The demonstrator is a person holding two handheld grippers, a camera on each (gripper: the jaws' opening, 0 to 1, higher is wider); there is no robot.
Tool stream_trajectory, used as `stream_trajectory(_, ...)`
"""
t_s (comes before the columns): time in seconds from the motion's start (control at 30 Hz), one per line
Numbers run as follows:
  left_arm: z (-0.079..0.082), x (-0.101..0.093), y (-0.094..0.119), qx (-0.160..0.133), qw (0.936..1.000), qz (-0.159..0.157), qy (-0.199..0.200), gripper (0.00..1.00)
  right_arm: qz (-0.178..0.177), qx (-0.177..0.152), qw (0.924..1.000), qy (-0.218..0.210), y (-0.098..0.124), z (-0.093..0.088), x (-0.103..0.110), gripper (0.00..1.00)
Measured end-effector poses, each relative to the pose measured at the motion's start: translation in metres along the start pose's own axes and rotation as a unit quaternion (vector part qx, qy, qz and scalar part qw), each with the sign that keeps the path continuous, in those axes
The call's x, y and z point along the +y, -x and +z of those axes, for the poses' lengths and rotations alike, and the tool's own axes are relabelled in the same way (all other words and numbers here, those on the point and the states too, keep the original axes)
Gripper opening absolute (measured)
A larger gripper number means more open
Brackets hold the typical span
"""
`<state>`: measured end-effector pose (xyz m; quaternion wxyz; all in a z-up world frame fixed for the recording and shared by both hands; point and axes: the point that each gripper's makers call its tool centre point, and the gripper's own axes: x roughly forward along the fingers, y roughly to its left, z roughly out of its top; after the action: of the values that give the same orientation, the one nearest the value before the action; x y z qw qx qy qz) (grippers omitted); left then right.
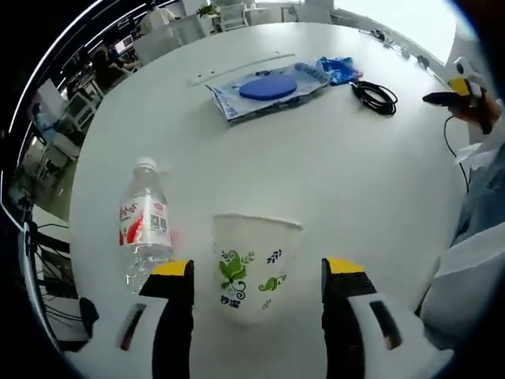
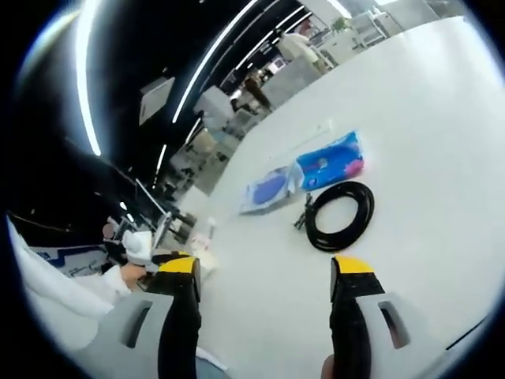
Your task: Arrange the tabletop items into an orderly group along one side of the table until the central work area is clear of visible clutter.
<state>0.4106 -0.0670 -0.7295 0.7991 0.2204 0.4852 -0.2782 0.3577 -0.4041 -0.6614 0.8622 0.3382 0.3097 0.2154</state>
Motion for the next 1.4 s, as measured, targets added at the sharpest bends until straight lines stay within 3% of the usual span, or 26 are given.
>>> stream_trajectory(0.07,-0.005,0.003,-0.011,0.012,0.9999,-0.006,0.005,0.62,0.000,-0.004,1.0000,-0.005,0.001,0.001,-0.001,0.65)
stream_trajectory(0.17,-0.021,0.004,-0.019,0.054,0.9984,-0.008,0.014,0.57,-0.001,-0.006,0.9999,-0.010,0.001,0.001,-0.002,0.64)
stream_trajectory(0.23,-0.021,0.002,-0.020,0.051,0.9986,-0.008,0.007,0.52,-0.002,-0.006,0.9999,-0.013,0.003,0.002,-0.004,0.64)
stream_trajectory(0.3,-0.021,0.003,-0.021,0.048,0.9988,-0.008,0.006,0.42,-0.004,-0.009,0.9998,-0.016,0.005,0.002,-0.005,0.63)
stream_trajectory(0.43,-0.011,0.003,-0.019,0.010,0.9989,-0.007,0.045,0.40,-0.009,-0.012,0.9995,-0.026,0.008,0.002,-0.009,0.62)
stream_trajectory(0.53,0.002,0.005,-0.011,-0.037,0.9967,0.003,0.073,0.38,-0.010,-0.013,0.9994,-0.031,0.008,0.002,-0.010,0.62)
stream_trajectory(0.6,0.014,0.007,-0.002,-0.083,0.9900,0.008,0.114,0.38,-0.011,-0.011,0.9994,-0.030,0.008,0.001,-0.010,0.62)
stream_trajectory(0.7,0.026,0.010,0.008,-0.132,0.9813,0.012,0.140,0.38,-0.010,-0.008,0.9995,-0.030,0.006,-0.001,-0.010,0.62)
stream_trajectory(0.77,0.032,0.011,0.014,-0.152,0.9801,0.022,0.126,0.38,-0.008,-0.005,0.9996,-0.028,0.005,-0.002,-0.008,0.62)
stream_trajectory(1.03,0.054,-0.005,0.033,-0.187,0.9761,0.033,0.105,0.38,-0.004,0.003,0.9998,-0.021,0.003,-0.005,-0.005,0.62)
stream_trajectory(1.17,0.076,-0.009,0.050,-0.249,0.9643,0.061,0.066,0.39,-0.003,0.003,0.9998,-0.020,0.003,-0.005,-0.004,0.62)
stream_trajectory(1.23,0.079,-0.012,0.053,-0.256,0.9627,0.071,0.053,0.39,-0.003,0.003,0.9998,-0.019,0.003,-0.006,-0.002,0.62)
stream_trajectory(1.3,0.082,-0.014,0.056,-0.265,0.9595,0.078,0.057,0.39,-0.003,0.004,0.9998,-0.018,0.003,-0.007,-0.001,0.62)
stream_trajectory(1.4,0.091,-0.025,0.062,-0.290,0.9519,0.064,0.077,0.39,-0.001,0.008,0.9999,-0.013,0.003,-0.010,0.003,0.62)
